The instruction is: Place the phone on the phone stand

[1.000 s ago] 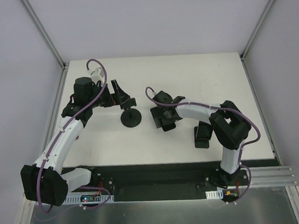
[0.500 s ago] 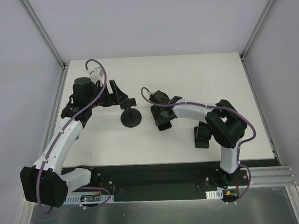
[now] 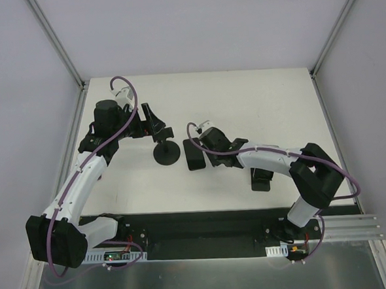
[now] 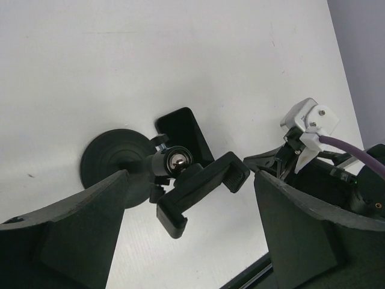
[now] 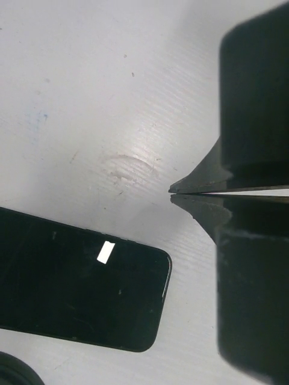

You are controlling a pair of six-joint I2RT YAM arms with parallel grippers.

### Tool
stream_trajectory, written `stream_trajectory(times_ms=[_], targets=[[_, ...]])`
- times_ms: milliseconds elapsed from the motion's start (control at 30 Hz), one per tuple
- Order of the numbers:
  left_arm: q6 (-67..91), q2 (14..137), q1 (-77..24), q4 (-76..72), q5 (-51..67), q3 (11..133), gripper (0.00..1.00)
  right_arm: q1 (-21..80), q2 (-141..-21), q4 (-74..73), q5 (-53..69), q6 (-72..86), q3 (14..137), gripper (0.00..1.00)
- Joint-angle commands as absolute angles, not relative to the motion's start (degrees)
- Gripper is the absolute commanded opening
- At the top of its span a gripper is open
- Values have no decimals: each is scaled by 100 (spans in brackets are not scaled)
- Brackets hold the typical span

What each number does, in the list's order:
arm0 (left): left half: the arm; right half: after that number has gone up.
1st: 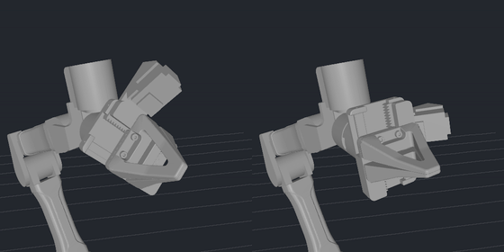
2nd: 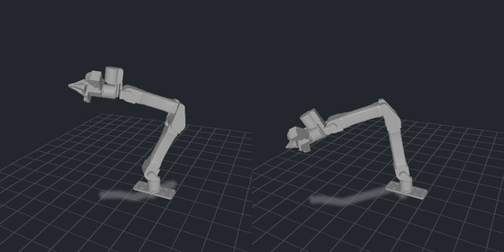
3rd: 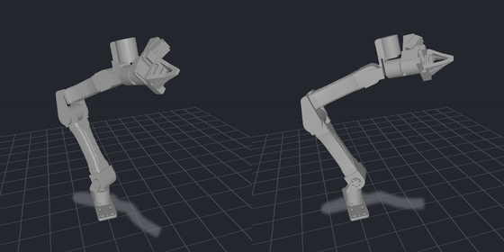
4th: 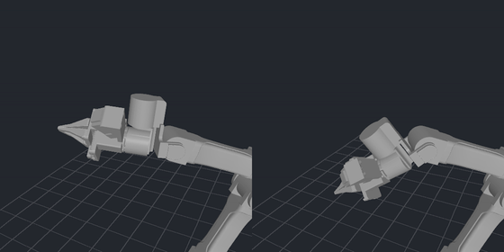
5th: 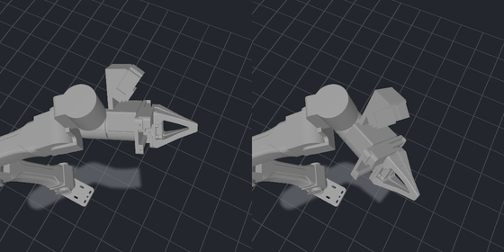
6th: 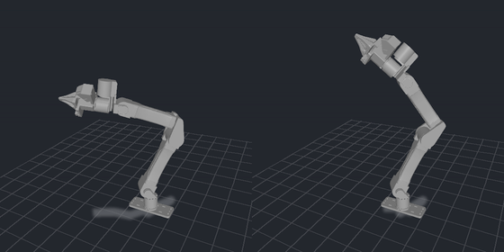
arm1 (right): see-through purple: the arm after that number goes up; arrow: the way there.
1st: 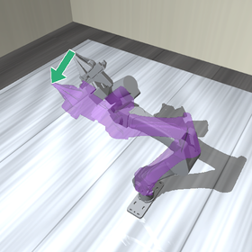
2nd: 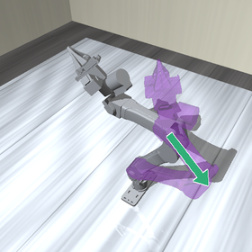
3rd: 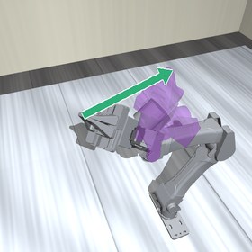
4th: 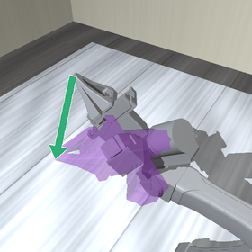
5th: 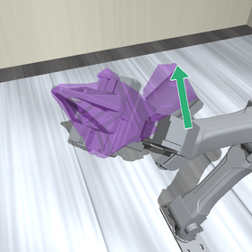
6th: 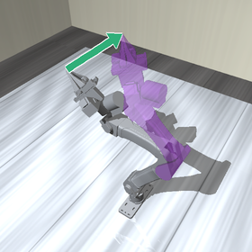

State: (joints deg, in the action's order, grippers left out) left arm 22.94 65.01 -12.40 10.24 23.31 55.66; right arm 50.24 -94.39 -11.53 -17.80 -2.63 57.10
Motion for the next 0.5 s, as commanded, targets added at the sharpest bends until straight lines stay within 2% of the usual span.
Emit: stream_trajectory(times_ms=[0, 33, 67, 133, 167, 233, 267, 300, 467], targets=[[2197, 6319, -1275, 976, 2329, 5625, 83, 5010, -9185, -1248, -1881, -169, 6002, 3], [2197, 6311, -1274, 984, 2329, 5625, 83, 5010, -9193, -1248, -1811, -36, 6029, 7], [2215, 6284, -1274, 984, 2329, 5634, 83, 5018, -9237, -1222, -1663, 121, 6055, 20], [2232, 6258, -1274, 984, 2294, 5634, 84, 5062, -9325, -1152, -1469, 553, 6213, 38], [2224, 6223, -1274, 984, 2268, 5634, 84, 5089, -9491, -1151, -1337, 658, 6301, 62], [2224, 6205, -1274, 976, 2215, 5607, 84, 5211, -9711, -1317, -1318, 921, 6677, 83], [2224, 6196, -1274, 976, 2197, 5607, 84, 5247, -9956, -1388, -1397, 958, 6819, 99], [2232, 6196, -1274, 984, 2215, 5607, 84, 5317, -10097, -1510, -1458, 967, 6968, 97], [2250, 6214, -1274, 984, 2241, 5599, 84, 5493, -10853, -2477, -2019, 1107, 7978, 97]])
